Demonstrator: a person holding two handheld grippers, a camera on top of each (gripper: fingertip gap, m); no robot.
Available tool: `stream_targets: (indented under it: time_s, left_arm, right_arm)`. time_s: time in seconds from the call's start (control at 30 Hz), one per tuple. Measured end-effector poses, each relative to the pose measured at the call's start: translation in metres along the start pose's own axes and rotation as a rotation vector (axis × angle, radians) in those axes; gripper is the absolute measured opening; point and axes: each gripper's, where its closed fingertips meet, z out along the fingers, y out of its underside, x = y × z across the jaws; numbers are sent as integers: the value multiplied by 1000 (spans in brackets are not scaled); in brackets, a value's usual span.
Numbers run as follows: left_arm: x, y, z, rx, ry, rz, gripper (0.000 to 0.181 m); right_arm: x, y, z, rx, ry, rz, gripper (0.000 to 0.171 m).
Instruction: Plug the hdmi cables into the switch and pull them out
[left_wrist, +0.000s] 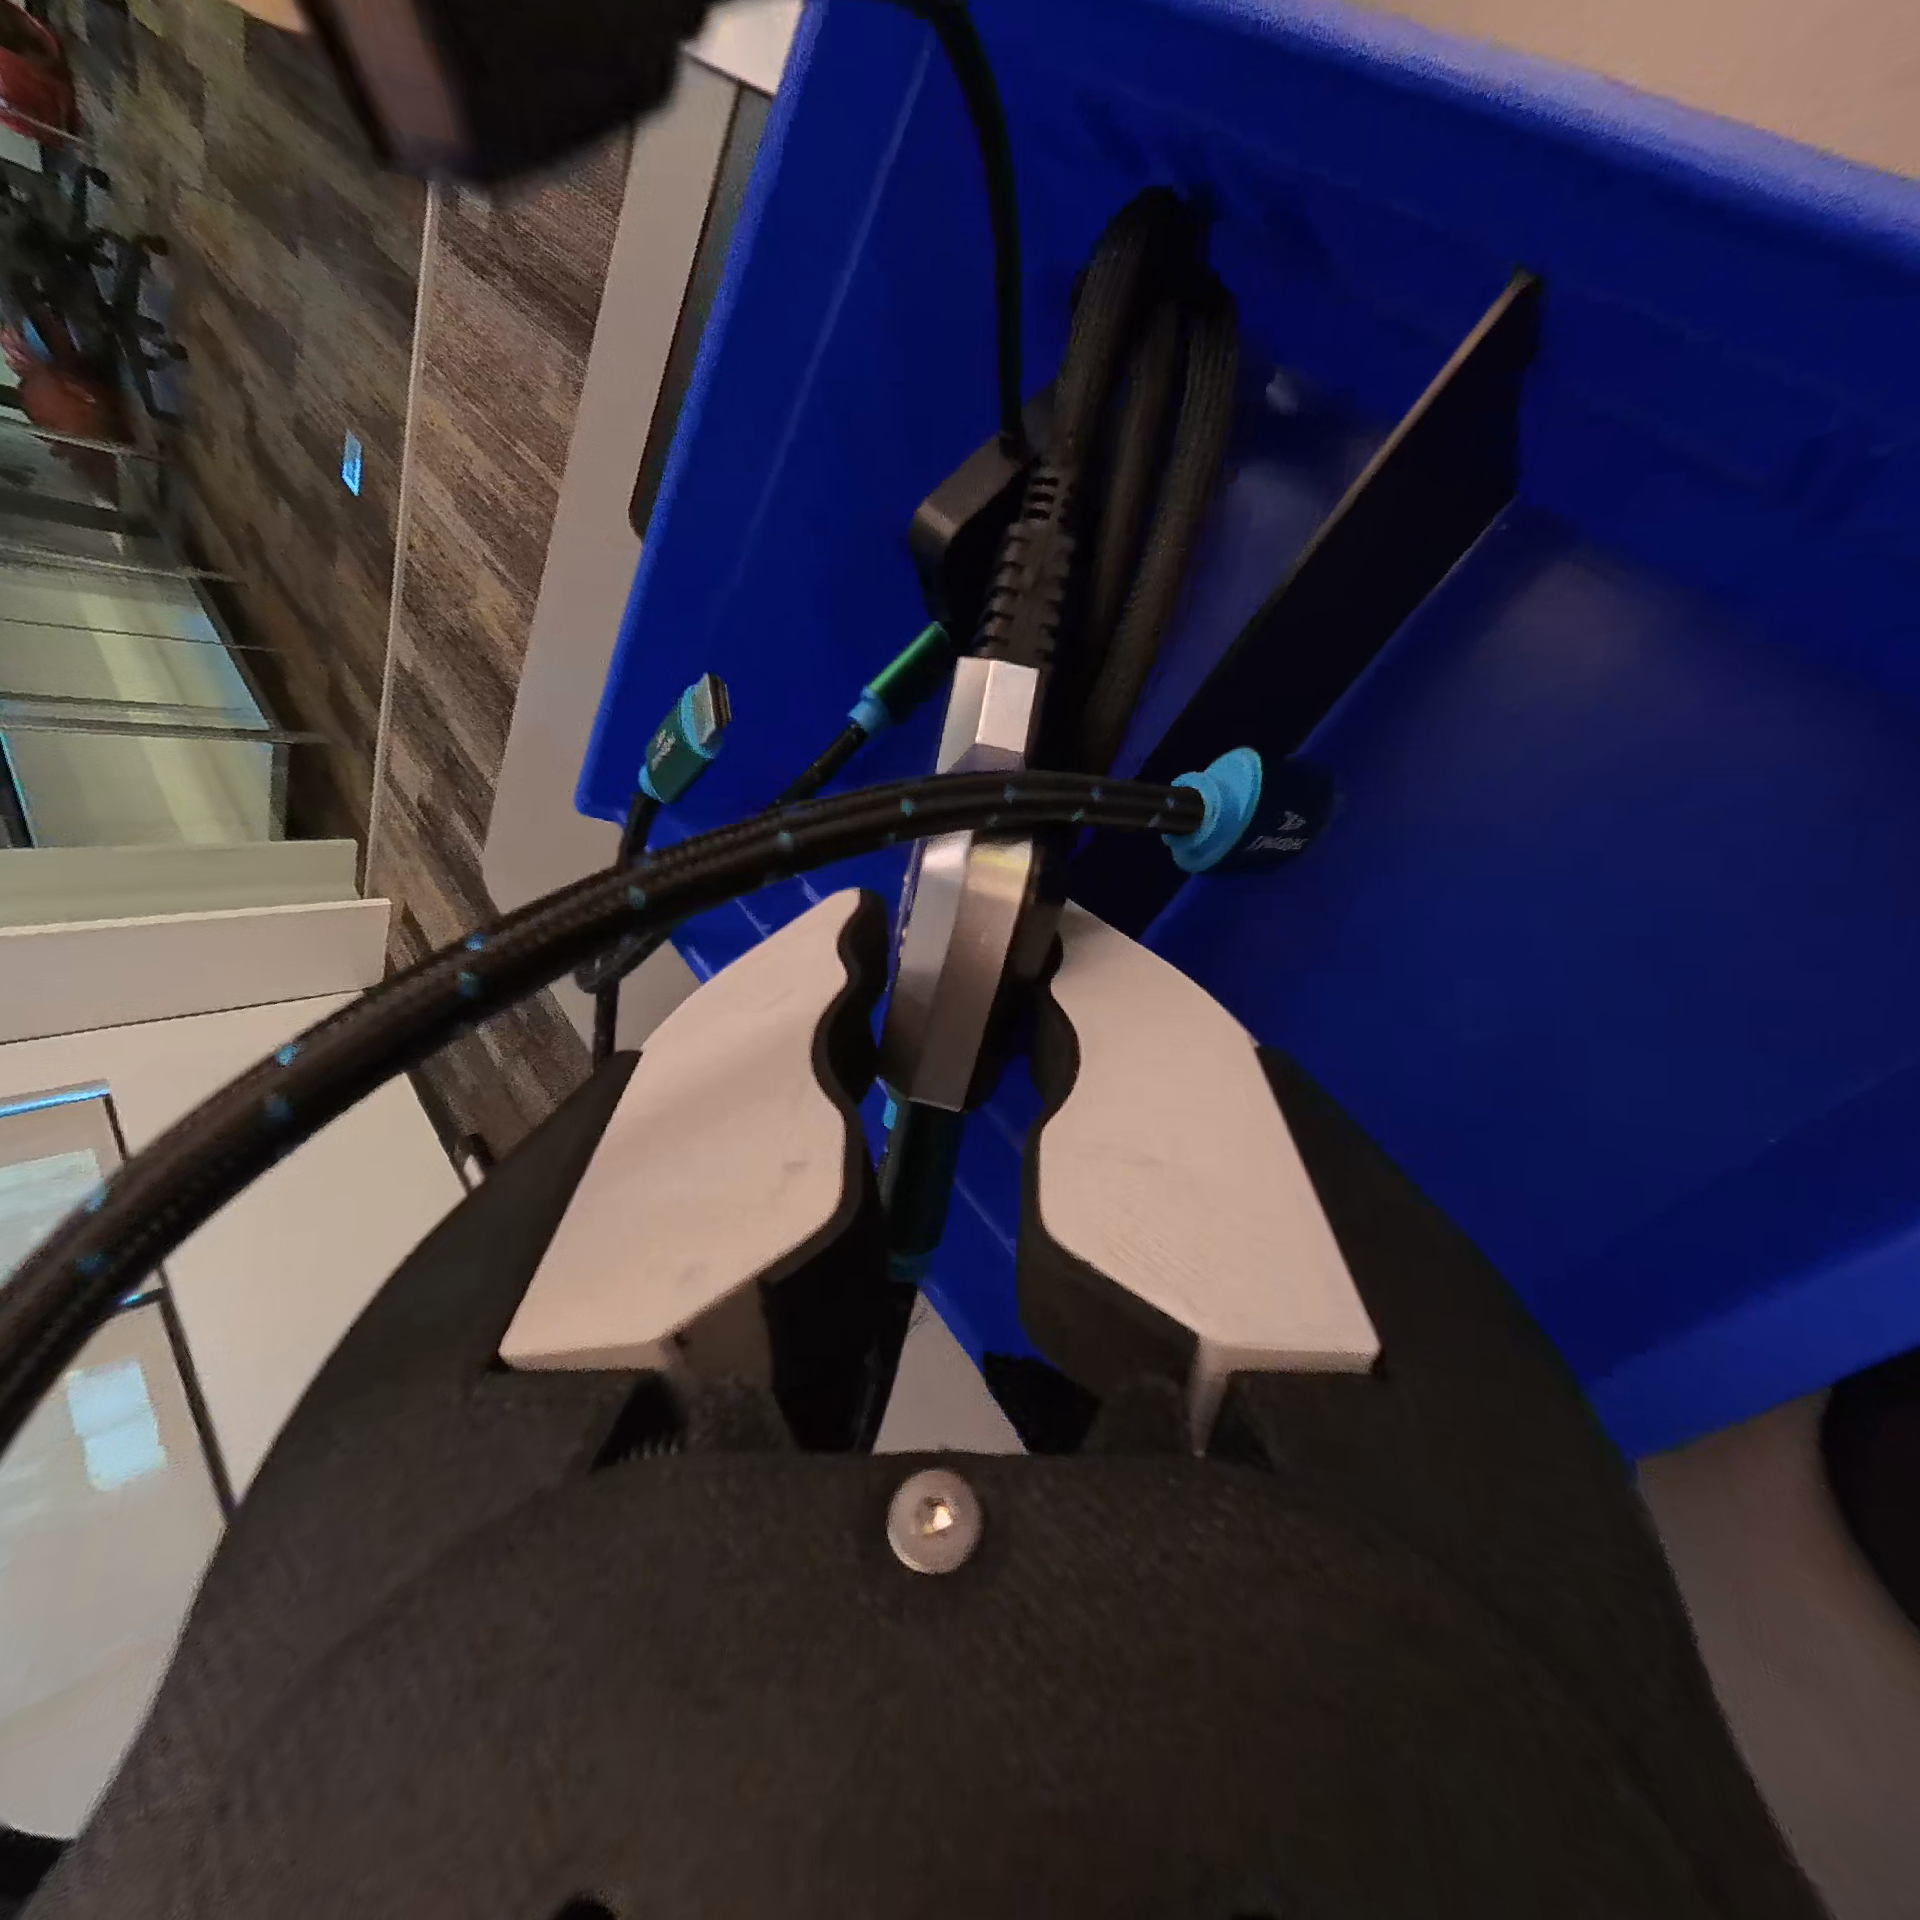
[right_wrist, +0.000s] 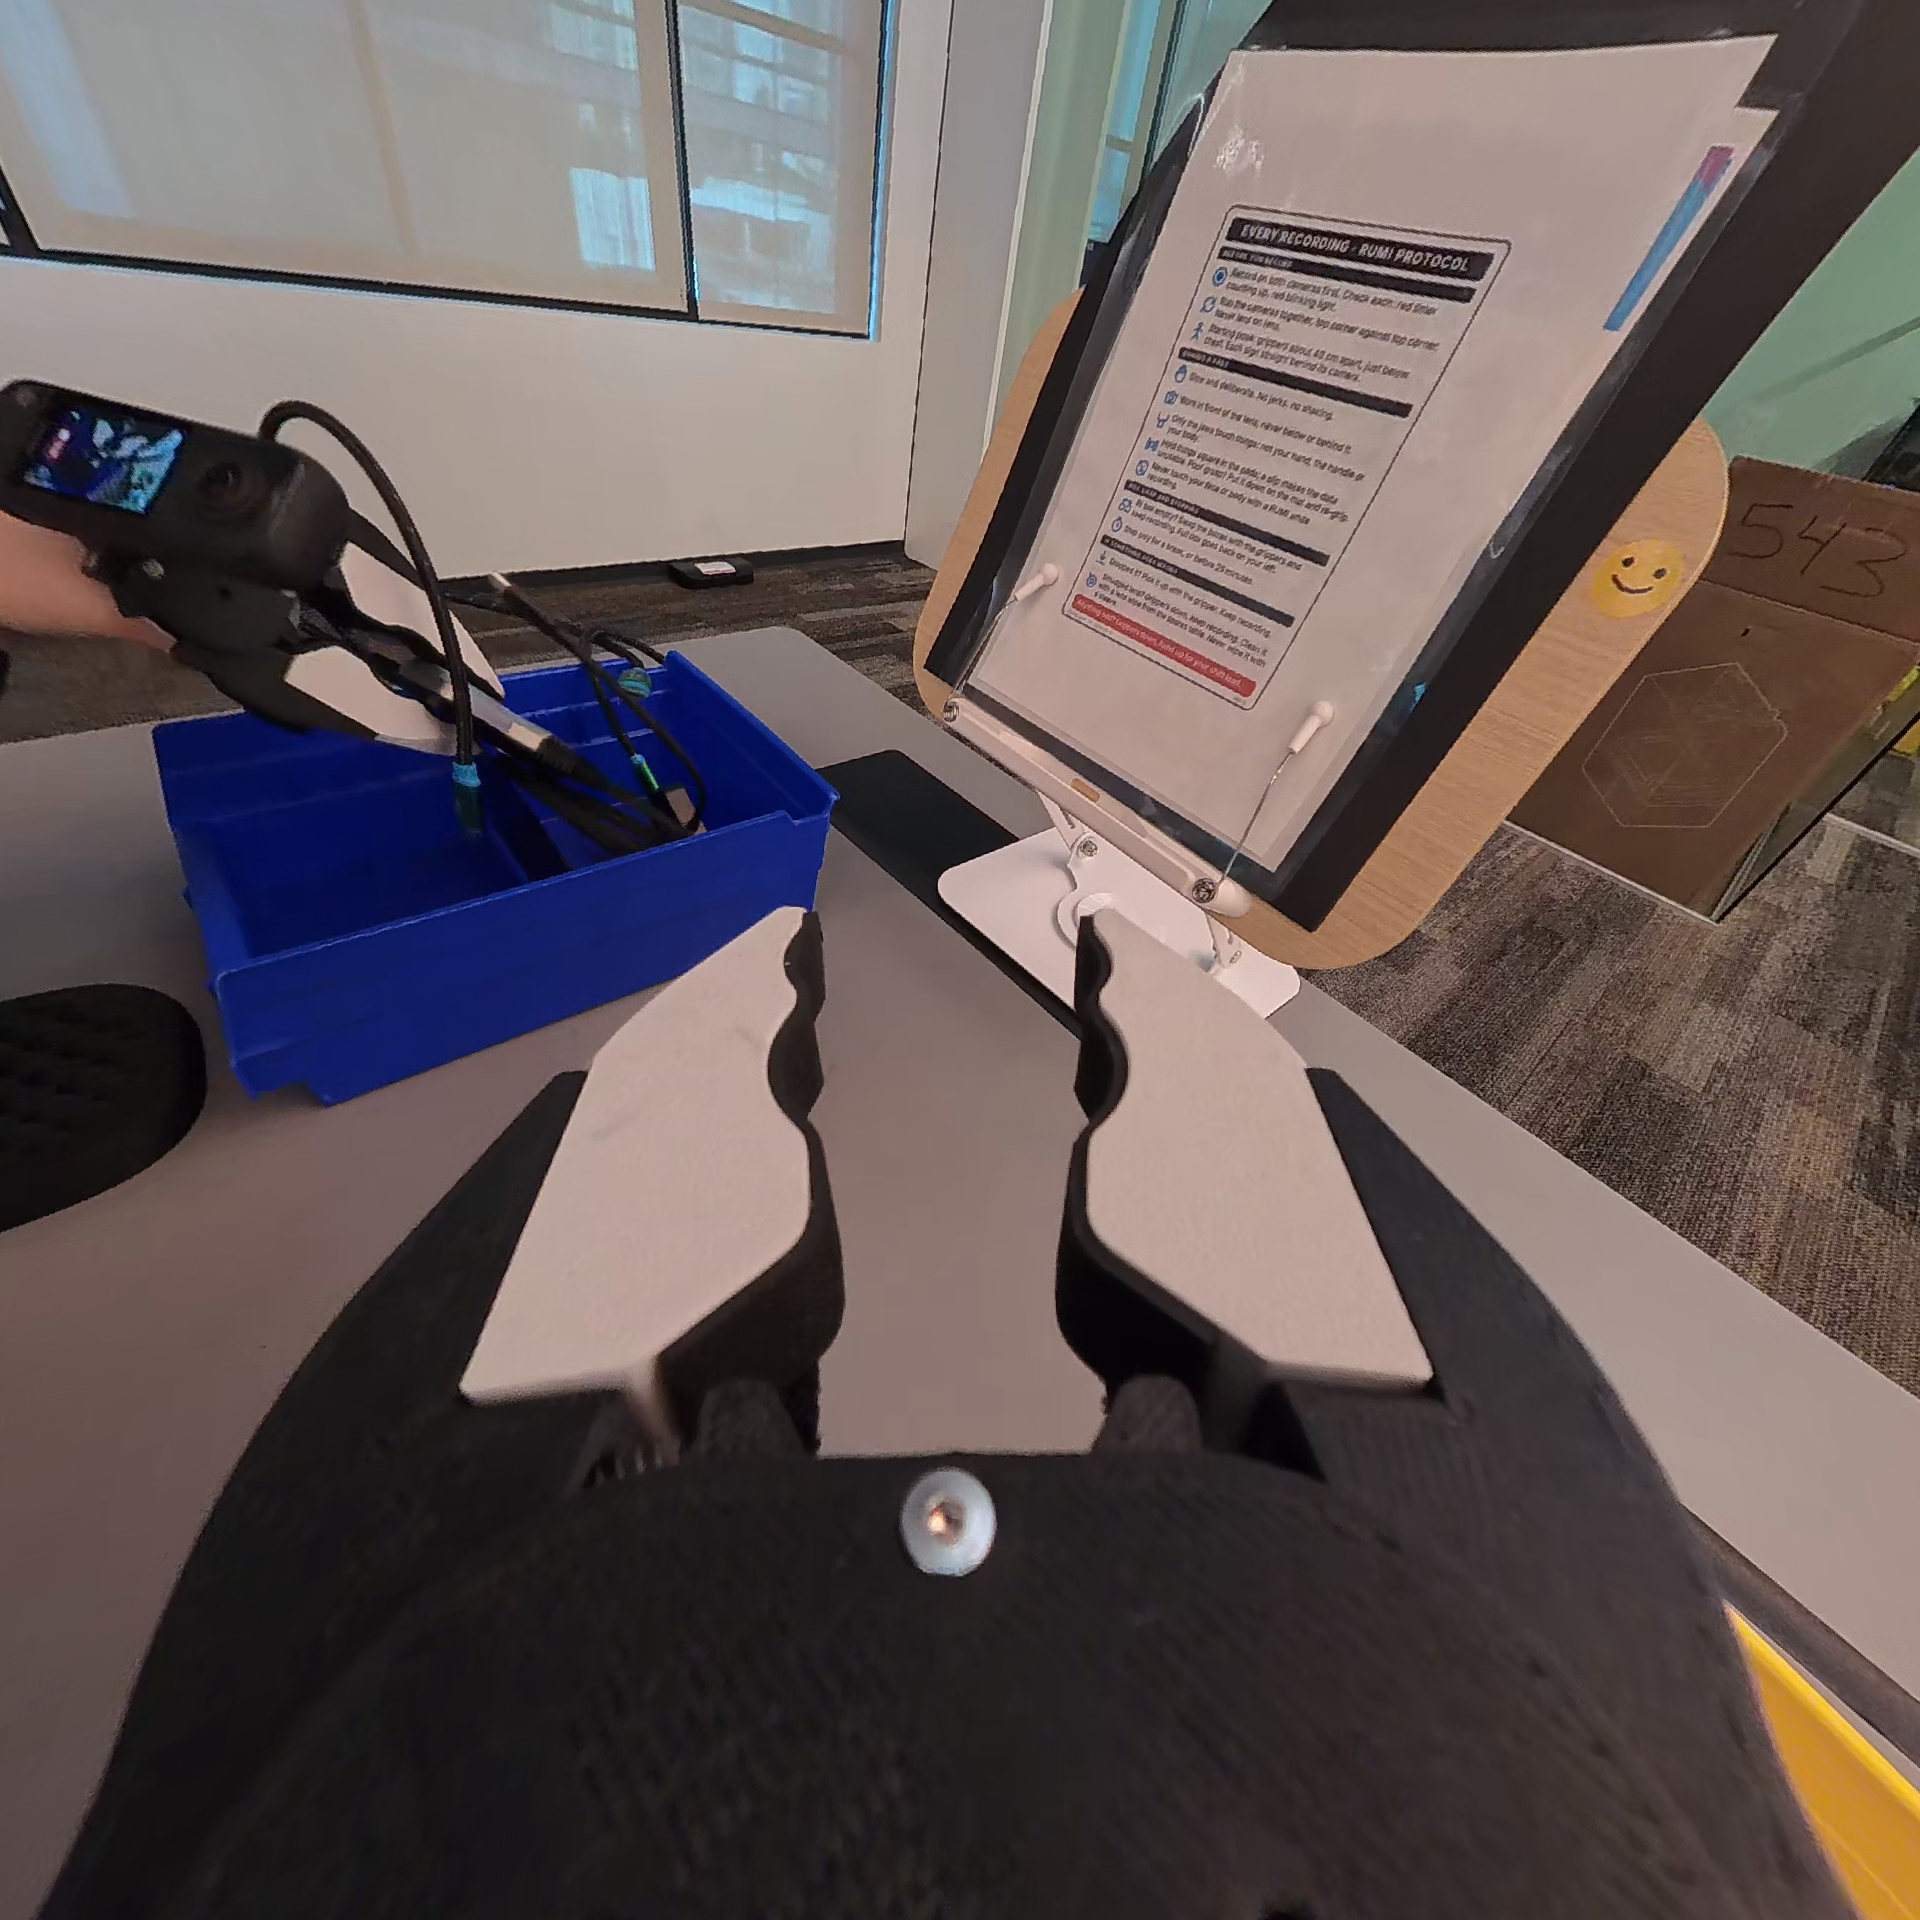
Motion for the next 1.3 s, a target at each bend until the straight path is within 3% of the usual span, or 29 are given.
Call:
stream_targets:
  time_s: [0.53, 0.97, 1.3]
  left_arm:
    - [-19, -16, -54, 38, -102, -56, 22]
    - [-26, -36, -110, 162, -165, -113, 22]
    - [-9, -54, -94, 195, -12, -137, 21]
  right_arm:
    - [4, 2, -2, -1, 6, 6, 46]
    - [4, 3, -1, -3, 10, 7, 46]
    - [2, 6, 2, -18, 5, 5, 46]
